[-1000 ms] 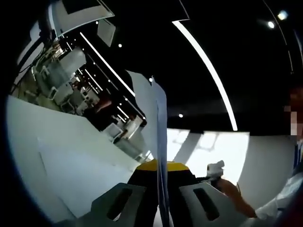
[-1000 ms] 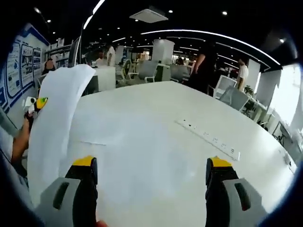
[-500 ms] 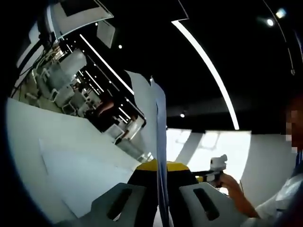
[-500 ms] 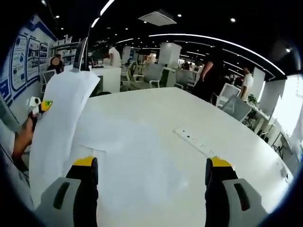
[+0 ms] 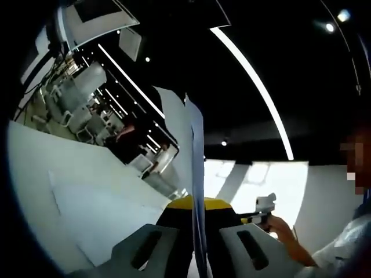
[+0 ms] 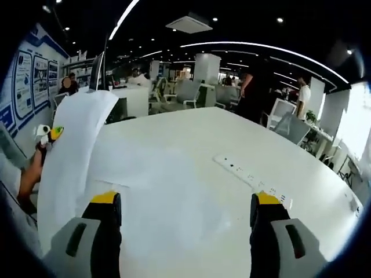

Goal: Organize the stack of printing papers by aligning and flattening the scattered papers on the table

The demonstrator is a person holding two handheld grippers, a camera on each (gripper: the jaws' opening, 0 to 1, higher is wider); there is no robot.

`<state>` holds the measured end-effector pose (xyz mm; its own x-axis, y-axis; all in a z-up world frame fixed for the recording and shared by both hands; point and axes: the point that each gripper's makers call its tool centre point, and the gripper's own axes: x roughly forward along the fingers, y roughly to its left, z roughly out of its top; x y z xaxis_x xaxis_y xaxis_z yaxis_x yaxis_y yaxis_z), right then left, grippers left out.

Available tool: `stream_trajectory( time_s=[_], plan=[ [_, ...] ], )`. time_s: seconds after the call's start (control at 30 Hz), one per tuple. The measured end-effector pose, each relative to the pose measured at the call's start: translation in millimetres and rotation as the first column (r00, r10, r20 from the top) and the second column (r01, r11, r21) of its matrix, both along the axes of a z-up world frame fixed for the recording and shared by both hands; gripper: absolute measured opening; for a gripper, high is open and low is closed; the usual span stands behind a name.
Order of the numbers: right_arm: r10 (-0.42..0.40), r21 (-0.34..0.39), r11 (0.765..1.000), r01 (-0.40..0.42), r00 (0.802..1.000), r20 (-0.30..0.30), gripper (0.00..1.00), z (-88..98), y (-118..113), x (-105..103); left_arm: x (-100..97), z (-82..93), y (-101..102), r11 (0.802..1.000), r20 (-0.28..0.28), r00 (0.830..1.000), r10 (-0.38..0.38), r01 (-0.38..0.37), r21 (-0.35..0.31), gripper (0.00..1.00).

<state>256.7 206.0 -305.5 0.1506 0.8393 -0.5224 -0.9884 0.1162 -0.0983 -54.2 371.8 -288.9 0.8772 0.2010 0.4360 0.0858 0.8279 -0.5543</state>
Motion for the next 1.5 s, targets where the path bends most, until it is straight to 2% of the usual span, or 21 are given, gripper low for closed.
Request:
stream_trajectory(
  time_s=[0.3, 0.87, 1.03, 1.5],
  plan=[
    [0.008, -0.019, 1.000, -0.008, 1.000, -0.004, 0.88, -5.7, 7.0, -3.8, 1.4, -0.3, -5.1, 1.000, -0.002, 1.000, 0.003, -0.003, 0.003, 0.06],
    [-0.019, -0.067, 0.998, 0.018, 1.000, -0.024, 0.89, -27.6, 12.3, 2.6, 3.7, -1.7, -7.8, 1.000, -0.013, 1.000, -0.005, 0.005, 0.017, 0.06],
    [-0.017, -0.065, 0.998, 0.015, 0.999, -0.029, 0.89, -27.9, 13.2, 3.7, 5.5, -2.6, -11.1, 0.999, -0.025, 1.000, -0.008, 0.009, 0.035, 0.06],
    [-0.041, -0.111, 0.993, 0.036, 0.998, -0.046, 0.89, -44.3, 8.9, 12.4, 5.4, -2.9, -11.5, 0.994, -0.044, 0.999, 0.020, -0.016, 0.104, 0.06]
  ],
)
